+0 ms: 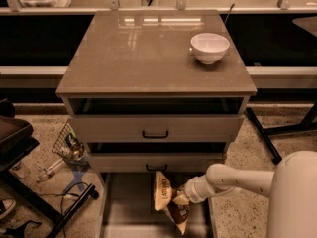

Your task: Place brown chip bag into bottom drawer

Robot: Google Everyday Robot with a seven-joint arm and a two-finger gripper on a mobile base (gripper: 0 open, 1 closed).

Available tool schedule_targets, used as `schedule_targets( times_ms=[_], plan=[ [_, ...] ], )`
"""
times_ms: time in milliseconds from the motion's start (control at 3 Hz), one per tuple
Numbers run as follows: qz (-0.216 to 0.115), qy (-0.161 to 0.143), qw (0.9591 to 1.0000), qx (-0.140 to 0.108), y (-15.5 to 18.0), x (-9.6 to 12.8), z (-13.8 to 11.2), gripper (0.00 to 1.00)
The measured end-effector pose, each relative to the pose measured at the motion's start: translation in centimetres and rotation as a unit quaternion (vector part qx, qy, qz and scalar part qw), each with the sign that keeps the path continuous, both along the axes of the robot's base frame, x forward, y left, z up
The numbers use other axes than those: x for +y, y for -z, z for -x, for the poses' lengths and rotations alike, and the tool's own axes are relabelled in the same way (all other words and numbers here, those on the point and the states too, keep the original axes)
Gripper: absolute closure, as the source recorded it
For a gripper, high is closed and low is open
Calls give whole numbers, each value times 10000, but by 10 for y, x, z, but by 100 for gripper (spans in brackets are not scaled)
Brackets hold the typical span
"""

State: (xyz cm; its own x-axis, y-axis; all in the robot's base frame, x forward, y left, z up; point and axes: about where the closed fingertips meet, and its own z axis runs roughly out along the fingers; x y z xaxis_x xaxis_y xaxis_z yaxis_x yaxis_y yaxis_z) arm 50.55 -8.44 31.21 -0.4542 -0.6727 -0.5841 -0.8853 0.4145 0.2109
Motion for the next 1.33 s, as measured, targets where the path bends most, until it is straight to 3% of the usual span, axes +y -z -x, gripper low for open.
schedule_targets(
  times_ms=[1000,1333],
  plan=[
    [-15,-32,10000,32,3,4,3,2],
    [-18,-37,10000,37,3,5,3,0]
  ],
)
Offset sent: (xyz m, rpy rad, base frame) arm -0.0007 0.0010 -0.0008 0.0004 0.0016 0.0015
